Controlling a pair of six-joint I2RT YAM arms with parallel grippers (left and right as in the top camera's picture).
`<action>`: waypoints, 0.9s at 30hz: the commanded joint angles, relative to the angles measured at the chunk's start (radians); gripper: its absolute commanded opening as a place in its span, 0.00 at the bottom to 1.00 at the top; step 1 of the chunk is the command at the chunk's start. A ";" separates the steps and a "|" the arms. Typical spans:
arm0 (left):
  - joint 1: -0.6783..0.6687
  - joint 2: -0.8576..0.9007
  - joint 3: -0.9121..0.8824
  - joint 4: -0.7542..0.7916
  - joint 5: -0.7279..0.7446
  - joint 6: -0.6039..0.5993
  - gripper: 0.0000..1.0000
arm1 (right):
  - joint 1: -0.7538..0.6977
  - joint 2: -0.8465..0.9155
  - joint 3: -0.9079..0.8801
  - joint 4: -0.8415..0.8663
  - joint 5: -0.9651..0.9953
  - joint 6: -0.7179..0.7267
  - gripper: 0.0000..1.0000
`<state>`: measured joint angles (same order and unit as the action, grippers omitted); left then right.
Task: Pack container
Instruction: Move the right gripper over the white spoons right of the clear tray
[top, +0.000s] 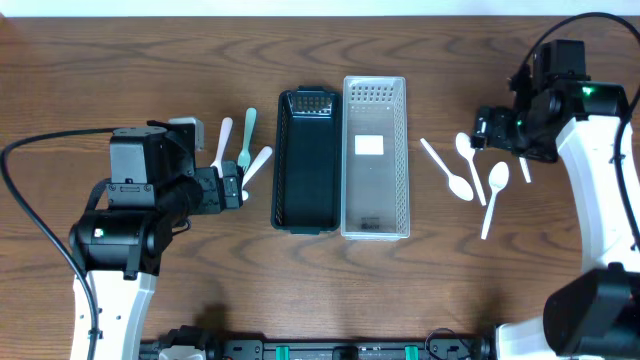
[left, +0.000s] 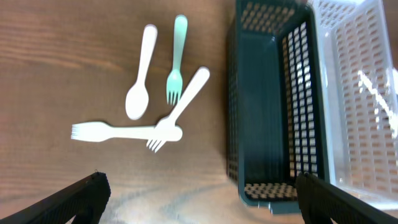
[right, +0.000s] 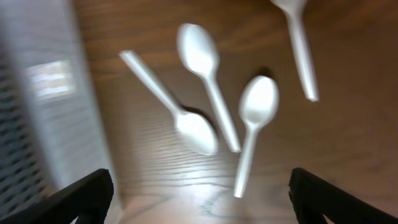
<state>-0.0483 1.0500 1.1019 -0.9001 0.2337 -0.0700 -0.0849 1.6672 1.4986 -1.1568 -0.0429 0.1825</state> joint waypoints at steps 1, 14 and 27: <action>0.004 0.001 0.016 -0.016 -0.003 0.018 0.98 | -0.063 0.074 0.018 -0.011 0.074 0.065 0.87; 0.004 0.002 0.015 -0.048 -0.074 0.018 0.98 | -0.125 0.312 -0.044 0.001 0.038 0.068 0.72; 0.004 0.019 0.015 -0.095 -0.074 0.018 0.98 | -0.115 0.314 -0.233 0.207 0.027 0.127 0.60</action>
<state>-0.0483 1.0569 1.1019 -0.9890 0.1757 -0.0696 -0.2100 1.9766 1.2919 -0.9684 -0.0093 0.2855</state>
